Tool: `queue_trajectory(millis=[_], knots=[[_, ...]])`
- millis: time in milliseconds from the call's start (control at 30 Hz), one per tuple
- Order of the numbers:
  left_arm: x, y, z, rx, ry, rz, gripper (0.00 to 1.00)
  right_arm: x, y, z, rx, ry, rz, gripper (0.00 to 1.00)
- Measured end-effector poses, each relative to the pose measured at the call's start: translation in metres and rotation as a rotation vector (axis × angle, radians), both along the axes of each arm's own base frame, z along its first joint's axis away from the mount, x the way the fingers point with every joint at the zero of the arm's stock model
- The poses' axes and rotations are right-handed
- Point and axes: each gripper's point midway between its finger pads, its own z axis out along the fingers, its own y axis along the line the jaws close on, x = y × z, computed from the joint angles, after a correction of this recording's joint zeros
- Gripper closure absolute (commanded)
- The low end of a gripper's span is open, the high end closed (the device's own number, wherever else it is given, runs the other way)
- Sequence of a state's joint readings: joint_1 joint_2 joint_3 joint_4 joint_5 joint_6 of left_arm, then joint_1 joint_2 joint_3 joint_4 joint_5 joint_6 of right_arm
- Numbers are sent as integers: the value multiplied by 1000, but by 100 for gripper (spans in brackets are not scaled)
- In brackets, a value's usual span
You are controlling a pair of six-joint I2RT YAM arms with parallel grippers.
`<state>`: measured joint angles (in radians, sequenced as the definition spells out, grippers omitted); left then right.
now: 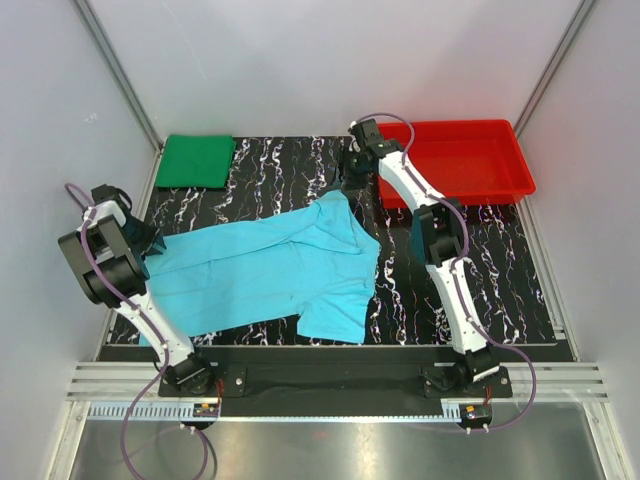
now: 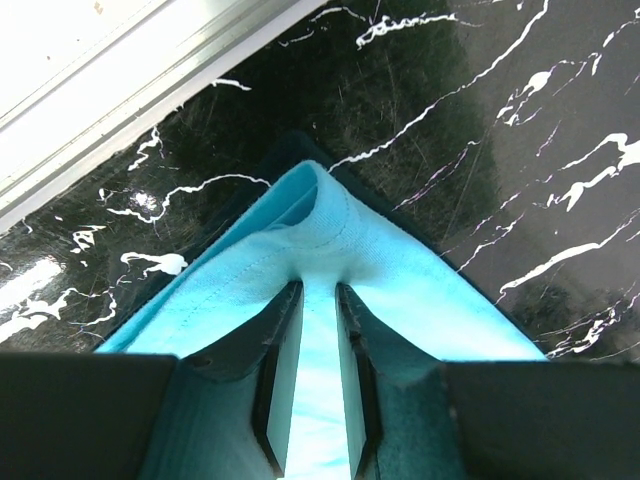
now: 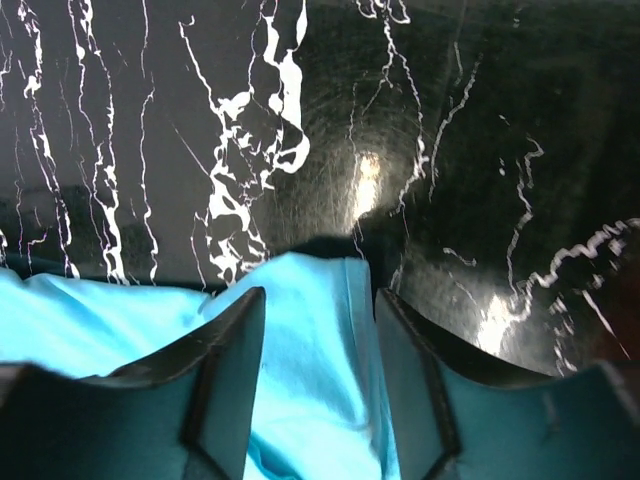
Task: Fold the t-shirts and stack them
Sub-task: Fold the tshirt
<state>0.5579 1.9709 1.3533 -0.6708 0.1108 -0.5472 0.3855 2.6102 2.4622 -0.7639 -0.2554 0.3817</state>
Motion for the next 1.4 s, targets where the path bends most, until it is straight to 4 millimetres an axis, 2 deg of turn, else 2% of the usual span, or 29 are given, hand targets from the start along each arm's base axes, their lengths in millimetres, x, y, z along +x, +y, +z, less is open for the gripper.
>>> queue_trajectory(millis=[233, 300, 400, 433, 533, 600, 733, 900, 1067, 1333, 1400], knots=[[0, 0, 0, 0, -1, 0, 72, 1, 6, -28, 16, 31, 11, 50], [0, 0, 0, 0, -2, -1, 72, 1, 8, -29, 29, 32, 14, 55], [0, 0, 0, 0, -1, 0, 72, 3, 10, -29, 38, 32, 13, 67], [0, 0, 0, 1, -1, 0, 72, 3, 10, -30, 37, 34, 12, 77], [0, 0, 0, 1, -2, 0, 72, 3, 10, -31, 43, 41, 0, 94], [0, 0, 0, 2, -3, 0, 73, 5, 9, -31, 38, 39, -16, 100], [0, 0, 0, 4, -4, -1, 74, 12, -3, -35, -12, 14, -79, 100], [-1, 1, 0, 7, -1, -3, 76, 9, -33, -31, -111, -8, -202, 100], [-1, 1, 0, 8, 0, -4, 76, 17, -44, -19, -126, -35, -277, 100], [-2, 1, -1, 12, 3, -5, 77, 18, -55, -19, -177, -45, -316, 100], [-2, 1, -1, 12, 3, -6, 77, 18, -60, -20, -199, -45, -330, 94]])
